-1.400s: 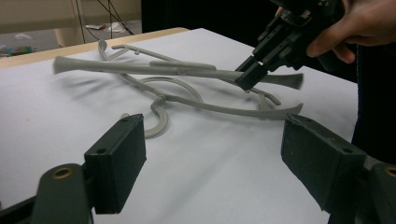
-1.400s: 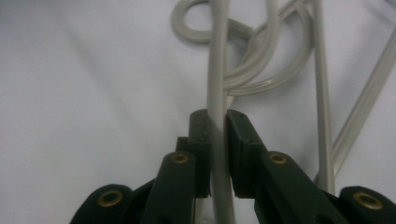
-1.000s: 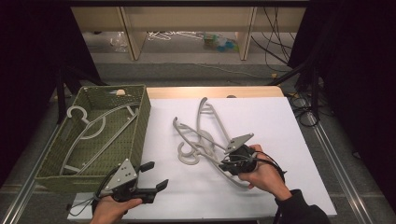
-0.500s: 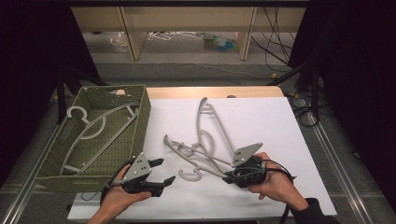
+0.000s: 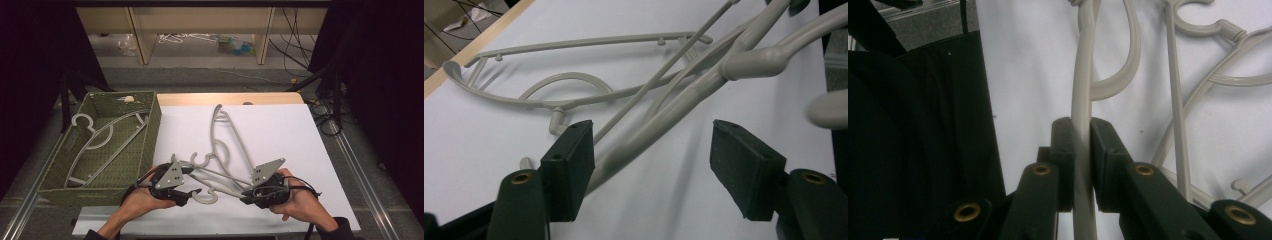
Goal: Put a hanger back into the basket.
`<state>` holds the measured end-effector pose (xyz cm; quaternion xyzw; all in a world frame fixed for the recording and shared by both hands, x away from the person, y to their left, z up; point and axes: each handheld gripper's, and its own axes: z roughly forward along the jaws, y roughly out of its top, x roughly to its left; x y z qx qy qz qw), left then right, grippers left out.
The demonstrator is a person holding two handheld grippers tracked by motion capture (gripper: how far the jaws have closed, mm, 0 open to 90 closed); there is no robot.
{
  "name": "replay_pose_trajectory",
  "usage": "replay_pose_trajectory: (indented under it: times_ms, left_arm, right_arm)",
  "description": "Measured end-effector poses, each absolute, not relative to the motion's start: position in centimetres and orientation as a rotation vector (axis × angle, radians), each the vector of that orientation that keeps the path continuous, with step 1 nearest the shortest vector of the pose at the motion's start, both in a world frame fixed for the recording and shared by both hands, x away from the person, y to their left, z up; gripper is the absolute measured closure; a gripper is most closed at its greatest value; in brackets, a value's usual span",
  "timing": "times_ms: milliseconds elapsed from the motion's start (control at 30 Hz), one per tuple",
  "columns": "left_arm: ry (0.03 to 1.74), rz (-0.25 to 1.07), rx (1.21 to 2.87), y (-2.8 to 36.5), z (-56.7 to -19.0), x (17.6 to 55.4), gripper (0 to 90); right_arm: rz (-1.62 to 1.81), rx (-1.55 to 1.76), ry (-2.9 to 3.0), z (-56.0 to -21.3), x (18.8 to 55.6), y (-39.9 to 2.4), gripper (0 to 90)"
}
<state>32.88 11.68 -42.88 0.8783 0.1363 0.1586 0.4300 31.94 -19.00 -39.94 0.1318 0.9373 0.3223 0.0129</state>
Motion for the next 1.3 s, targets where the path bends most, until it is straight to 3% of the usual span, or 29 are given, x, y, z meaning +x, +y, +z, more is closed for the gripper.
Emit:
replay_pose_trajectory:
  times_ms: [267,400,467,833,1167,1300]
  left_arm:
    - [0.183,0.391,2.290,9.9,-42.9,33.6,39.0]
    - [0.132,0.392,2.306,9.2,-42.9,33.7,48.7]
    - [0.086,0.368,2.327,8.8,-42.6,33.7,59.7]
    - [-0.089,0.365,2.381,8.4,-40.9,32.7,72.7]
    - [0.015,0.268,2.353,8.2,-40.3,32.2,78.6]
    - [0.116,0.212,2.323,8.2,-40.1,32.3,79.2]
  right_arm:
    - [1.014,0.377,2.937,-39.7,31.5,-19.1,82.1]
    - [1.017,0.366,2.938,-39.7,31.5,-19.1,82.1]
    - [1.021,0.361,2.933,-39.7,31.6,-19.2,82.1]
    - [1.113,0.321,2.913,-39.4,32.1,-20.2,79.0]
    - [1.157,0.442,2.846,-39.8,33.1,-20.9,70.2]
    - [1.168,0.497,2.796,-39.8,33.4,-21.0,59.5]
